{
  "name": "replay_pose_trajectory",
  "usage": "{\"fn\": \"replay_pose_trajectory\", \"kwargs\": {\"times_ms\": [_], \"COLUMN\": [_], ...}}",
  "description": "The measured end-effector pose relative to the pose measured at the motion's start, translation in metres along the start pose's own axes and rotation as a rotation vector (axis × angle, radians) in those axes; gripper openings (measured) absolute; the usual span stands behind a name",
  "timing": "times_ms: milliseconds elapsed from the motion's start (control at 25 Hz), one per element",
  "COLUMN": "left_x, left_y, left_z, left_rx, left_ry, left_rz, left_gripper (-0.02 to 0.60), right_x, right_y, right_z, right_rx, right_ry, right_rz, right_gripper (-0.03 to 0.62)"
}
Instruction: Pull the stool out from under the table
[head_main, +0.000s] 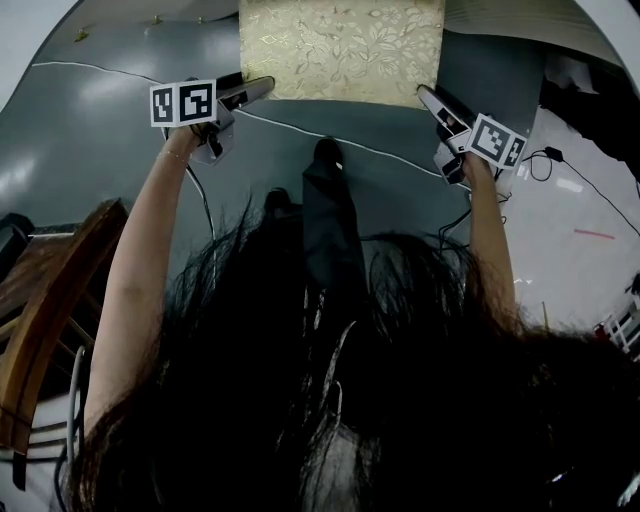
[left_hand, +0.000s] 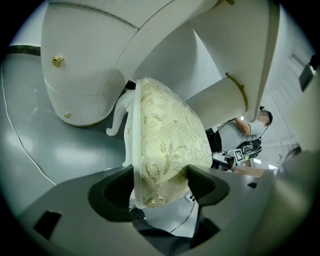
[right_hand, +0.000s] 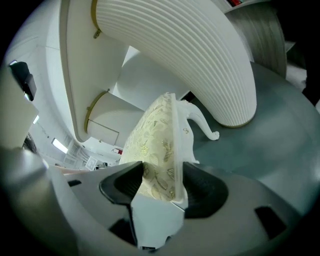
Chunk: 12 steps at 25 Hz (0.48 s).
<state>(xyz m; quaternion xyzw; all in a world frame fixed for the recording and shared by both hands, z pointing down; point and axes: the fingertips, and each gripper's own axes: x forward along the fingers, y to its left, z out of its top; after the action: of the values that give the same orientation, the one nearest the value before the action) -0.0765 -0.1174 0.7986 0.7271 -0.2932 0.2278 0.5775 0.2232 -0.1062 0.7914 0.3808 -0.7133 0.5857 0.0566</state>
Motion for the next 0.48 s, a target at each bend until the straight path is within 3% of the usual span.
{"fn": "replay_pose_trajectory", "kwargs": {"times_ms": [480], "left_x": [0.0032], "left_y": [-0.0016], "left_z": [-0.0084], "left_rx": [-0.091], "left_ry": [0.102], "left_rz": [0.02], "left_gripper": [0.345], "right_x": [-0.0051], "right_y": [-0.002], "right_z": [0.0015], "right_rx": [0.048], "right_ry": [0.058], "right_rz": [-0.079], "right_gripper": [0.261]}}
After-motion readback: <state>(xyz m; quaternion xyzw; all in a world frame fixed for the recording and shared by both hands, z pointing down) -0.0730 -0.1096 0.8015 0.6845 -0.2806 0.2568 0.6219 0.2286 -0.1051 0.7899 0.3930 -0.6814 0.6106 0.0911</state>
